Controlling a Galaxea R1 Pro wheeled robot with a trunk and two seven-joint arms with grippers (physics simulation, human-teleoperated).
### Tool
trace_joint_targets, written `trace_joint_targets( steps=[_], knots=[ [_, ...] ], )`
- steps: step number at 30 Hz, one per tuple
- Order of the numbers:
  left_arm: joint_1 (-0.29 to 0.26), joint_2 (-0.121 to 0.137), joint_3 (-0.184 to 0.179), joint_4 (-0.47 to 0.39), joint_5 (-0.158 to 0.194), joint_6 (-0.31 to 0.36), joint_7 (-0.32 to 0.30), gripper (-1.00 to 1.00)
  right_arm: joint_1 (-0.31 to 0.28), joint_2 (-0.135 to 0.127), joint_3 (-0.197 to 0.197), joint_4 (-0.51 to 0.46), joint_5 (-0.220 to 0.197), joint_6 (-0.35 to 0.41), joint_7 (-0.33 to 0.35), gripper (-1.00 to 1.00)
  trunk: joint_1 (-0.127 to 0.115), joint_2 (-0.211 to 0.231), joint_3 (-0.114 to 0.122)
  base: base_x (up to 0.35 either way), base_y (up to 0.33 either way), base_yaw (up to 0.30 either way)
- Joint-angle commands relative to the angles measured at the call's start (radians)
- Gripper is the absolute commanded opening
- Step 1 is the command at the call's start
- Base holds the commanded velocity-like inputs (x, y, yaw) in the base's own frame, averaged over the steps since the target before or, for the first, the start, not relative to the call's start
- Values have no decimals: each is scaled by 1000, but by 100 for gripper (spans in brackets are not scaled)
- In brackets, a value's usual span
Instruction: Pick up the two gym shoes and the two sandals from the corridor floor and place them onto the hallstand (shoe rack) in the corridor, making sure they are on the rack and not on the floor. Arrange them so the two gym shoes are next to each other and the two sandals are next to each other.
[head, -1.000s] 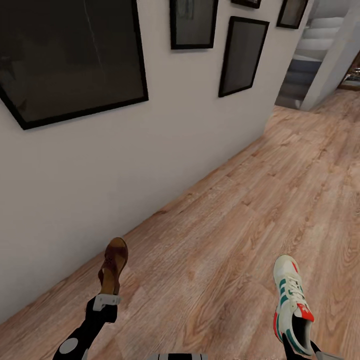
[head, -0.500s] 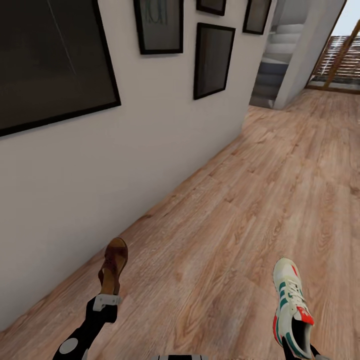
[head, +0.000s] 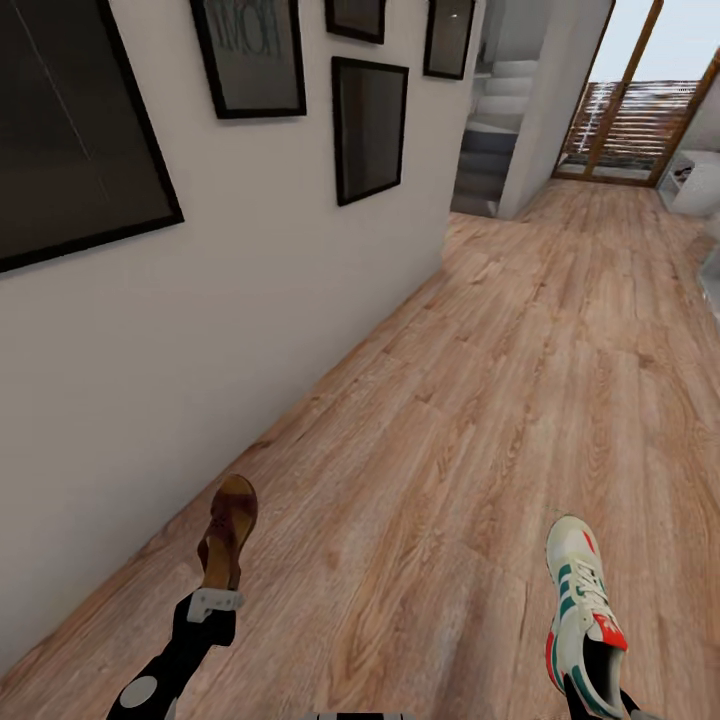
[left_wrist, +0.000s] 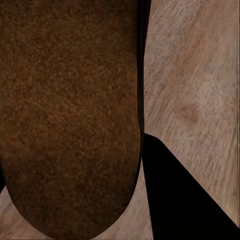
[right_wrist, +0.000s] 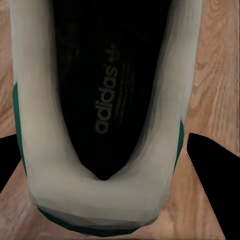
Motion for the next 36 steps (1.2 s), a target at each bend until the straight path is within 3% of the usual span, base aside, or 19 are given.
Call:
trace_joint_targets(
  steps=[1,28,32,34,36],
  knots=[
    [0,-1,2,0,-14,-5,-6,-100,0,1,-4,-1,4,-2,5,-100,0,0,1,19,0,-253],
    [0,-1,6,2,-12,-5,-6,-100,0,1,-1,-1,4,-2,5,-100,0,0,27,229,-142,-253],
    [0,-2,9,34,-12,-8,-6,-100,0,1,-1,-1,4,-2,5,-100,0,0,31,320,-30,-253],
    [-1,-1,10,56,-13,-29,-5,-100,0,1,-1,-1,4,-2,5,-100,0,0,33,218,-8,-253],
    [0,-1,10,85,-15,-94,-2,-100,0,1,-1,-1,4,-2,5,-100,0,0,35,89,-3,-253]
  ],
)
